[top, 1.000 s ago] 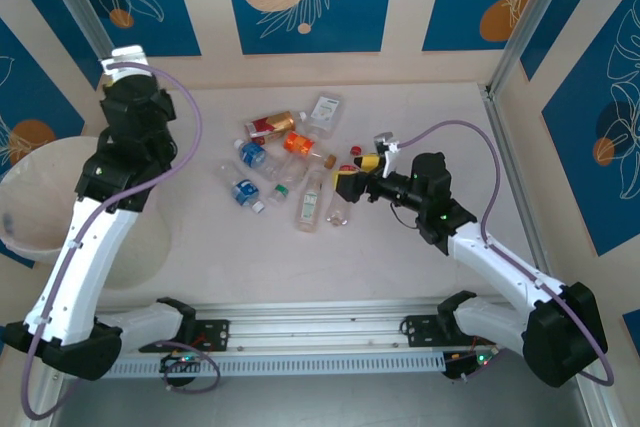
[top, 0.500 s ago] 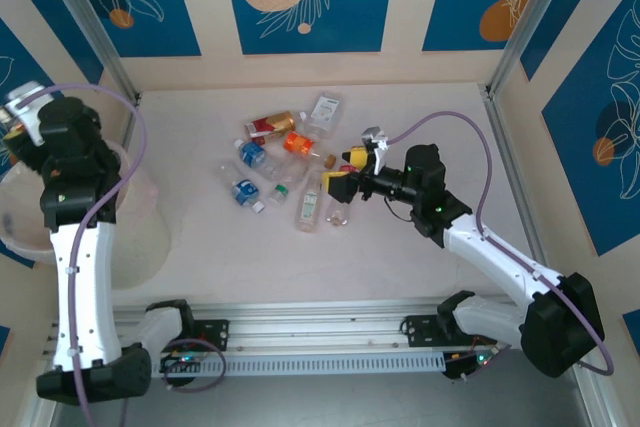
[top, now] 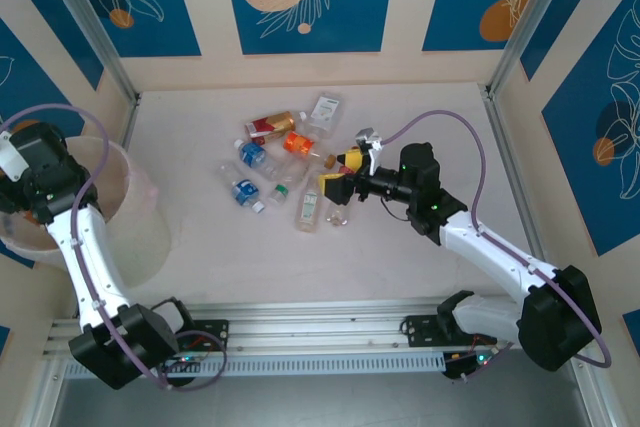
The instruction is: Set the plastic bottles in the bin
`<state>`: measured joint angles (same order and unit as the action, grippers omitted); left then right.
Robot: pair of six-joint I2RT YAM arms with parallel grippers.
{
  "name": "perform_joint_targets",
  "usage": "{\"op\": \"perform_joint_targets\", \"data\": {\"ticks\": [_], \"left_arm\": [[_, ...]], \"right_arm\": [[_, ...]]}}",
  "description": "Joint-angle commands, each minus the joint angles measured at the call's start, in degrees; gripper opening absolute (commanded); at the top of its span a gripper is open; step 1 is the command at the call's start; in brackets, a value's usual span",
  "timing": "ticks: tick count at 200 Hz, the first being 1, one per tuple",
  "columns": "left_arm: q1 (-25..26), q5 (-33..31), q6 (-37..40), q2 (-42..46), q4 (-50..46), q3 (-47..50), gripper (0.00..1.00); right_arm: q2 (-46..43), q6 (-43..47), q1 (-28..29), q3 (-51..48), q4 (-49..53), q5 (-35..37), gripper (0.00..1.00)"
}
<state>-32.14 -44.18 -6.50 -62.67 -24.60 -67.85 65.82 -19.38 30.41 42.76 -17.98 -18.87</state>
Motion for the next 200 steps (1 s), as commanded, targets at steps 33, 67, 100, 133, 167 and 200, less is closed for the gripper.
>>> {"op": "perform_joint_targets", "data": {"ticks": [33, 67, 100, 133, 167, 200], "left_arm": [[2.2, 12.6, -8.1, 2.4, -7.3, -6.8, 1.0], [5.7, 16.7, -9.3, 2.1, -8.6, -7.7, 1.0], [11.6, 16.8, -9.8, 1.0, -9.1, -7.7, 1.0], [20.5, 17.8, -10.0, 1.3, -7.3, -7.3, 1.0], [29.2, 20.7, -10.4, 0.7, -5.3, -6.9, 1.0], [35.2, 25.0, -11.8, 0.8, -3.3, -6.5, 1.0]], "right_arm": [[-1.1, 1.3, 0.7, 0.8, -0.1, 0.7, 1.0], [-1.0, 1.3, 0.8, 0.7, 0.0, 1.9, 0.99], [-0.2, -0.2, 0.9, 1.7, 3.2, 8.7, 1.0], [2.1, -6.3, -0.3, 2.9, 11.1, 24.1, 1.0], [4.0, -12.7, -1.3, 2.8, 16.9, 29.0, 1.0], [6.2, -21.9, -1.2, 2.5, 24.0, 34.6, 0.98]]}}
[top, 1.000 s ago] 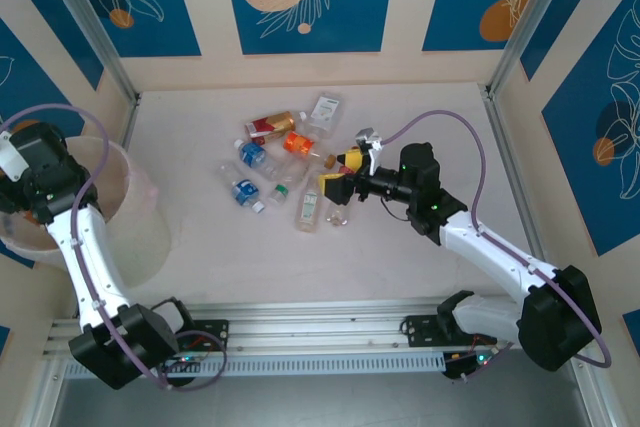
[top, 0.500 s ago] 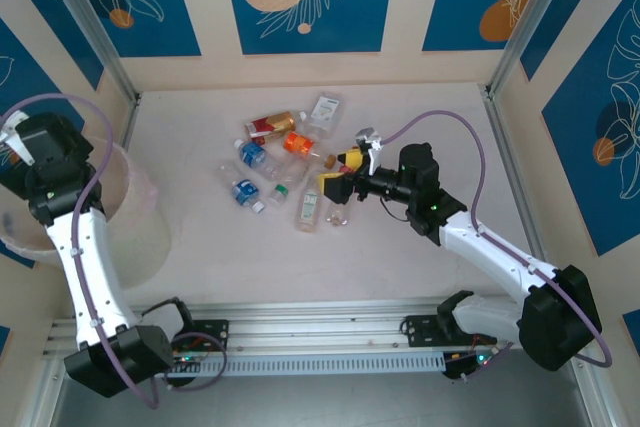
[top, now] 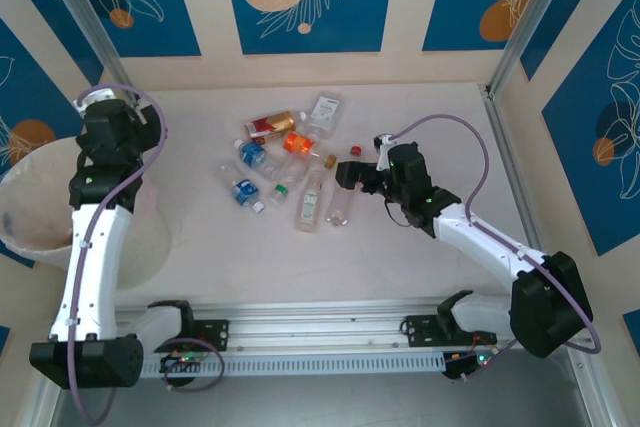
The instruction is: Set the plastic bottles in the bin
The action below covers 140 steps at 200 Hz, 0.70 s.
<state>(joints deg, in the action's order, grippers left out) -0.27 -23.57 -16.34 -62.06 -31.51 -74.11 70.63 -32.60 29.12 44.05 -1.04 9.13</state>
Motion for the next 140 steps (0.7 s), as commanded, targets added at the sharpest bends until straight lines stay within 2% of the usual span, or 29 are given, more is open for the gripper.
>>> {"op": "perform_joint_targets", "data": {"ticks": [1, 28, 46, 62, 74, 103, 140], "left_arm": [[3.5, 4.7, -2.0, 0.2, 3.7, -0.2, 1.0], [7.0, 12.6, -4.6, -0.1, 5.6, 1.5, 1.0], [7.5, 20.8, -7.3, 0.0, 8.3, 3.9, 1.0], [7.4, 30.8, -7.8, 0.7, 13.6, 7.1, 1.0], [7.4, 35.3, -9.1, 1.3, 16.9, 8.9, 1.0], [7.5, 39.0, -11.1, 1.5, 18.9, 10.0, 1.0], [7.4, 40.4, -10.6, 1.3, 19.5, 10.5, 1.0]], "right_arm": [[1.4, -8.9, 0.1, 1.2, 7.2, 6.6, 0.98], [4.3, -12.4, 1.1, 1.4, 9.5, 4.9, 0.97], [7.1, -13.4, 2.5, 2.9, 11.2, 4.1, 0.98], [10.3, -16.0, 3.5, 5.1, 14.9, 7.7, 0.98], [12.5, -16.9, 3.9, 5.9, 15.6, 9.1, 0.96], [17.2, -17.2, 5.1, 8.5, 15.6, 6.3, 0.93], [22.4, -19.7, 7.9, 10.5, 16.8, 8.9, 0.9]]}}
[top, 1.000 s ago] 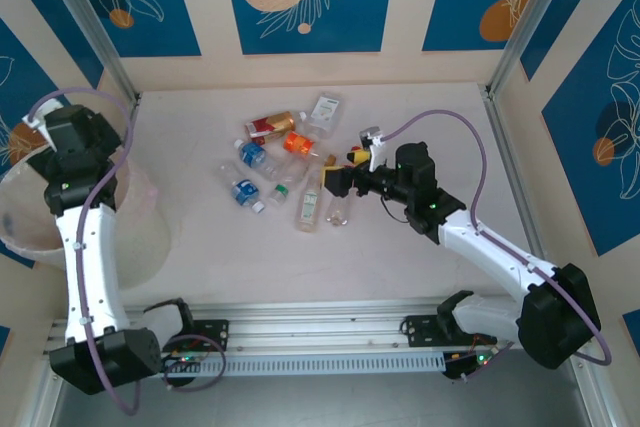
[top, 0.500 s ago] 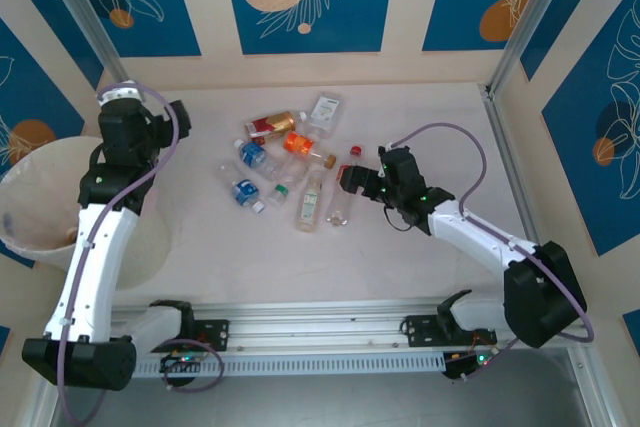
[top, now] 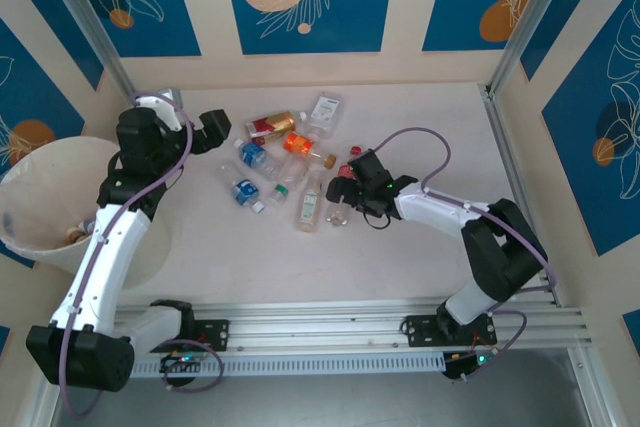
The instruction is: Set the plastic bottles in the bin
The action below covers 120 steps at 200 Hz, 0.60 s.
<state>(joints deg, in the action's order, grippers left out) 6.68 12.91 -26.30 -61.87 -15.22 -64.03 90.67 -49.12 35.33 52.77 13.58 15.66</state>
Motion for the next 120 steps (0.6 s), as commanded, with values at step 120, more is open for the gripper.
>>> {"op": "perform_joint_targets", "data": {"ticks": [120], "left_arm": [[0.7, 9.5, -6.0, -0.9, 6.0, 0.7, 1.0]], "right_arm": [[8.4, -2.7, 3.2, 1.2, 0.7, 8.9, 0.7]]}}
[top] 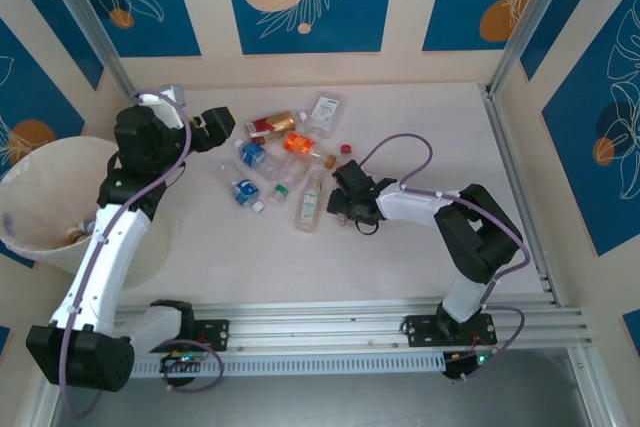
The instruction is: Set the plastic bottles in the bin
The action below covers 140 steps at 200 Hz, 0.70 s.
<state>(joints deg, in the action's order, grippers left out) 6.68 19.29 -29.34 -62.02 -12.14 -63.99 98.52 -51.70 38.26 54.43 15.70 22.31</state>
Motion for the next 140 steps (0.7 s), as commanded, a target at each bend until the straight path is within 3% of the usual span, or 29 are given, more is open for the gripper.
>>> {"op": "perform_joint_targets", "data": {"ticks": [1, 47, 93, 140], "left_arm": [[0.7, 3.2, -3.0, -0.7, 3.0, 0.7, 1.0], [3.0, 3.6, -4.3, -3.1, 4.1, 0.2, 1.0], [5.9, 3.6, -4.3, -6.3, 4.7, -1.0, 1.0], [9.5, 8.4, -4.8, -11.2, 7.6, -2.0, 1.0]], "right_arm": [[0.4, -0.1, 0.3, -0.5, -1.5, 2.3, 0.7], [-2.4, 2.6, -0.5, -3.1, -4.3, 2.9, 0.51], [-9.3, 5.4, -1.9, -7.9, -8.6, 3.9, 0.4], [-20.3, 14.3, -2.4, -17.8, -25.3, -0.9, 0.33]]}}
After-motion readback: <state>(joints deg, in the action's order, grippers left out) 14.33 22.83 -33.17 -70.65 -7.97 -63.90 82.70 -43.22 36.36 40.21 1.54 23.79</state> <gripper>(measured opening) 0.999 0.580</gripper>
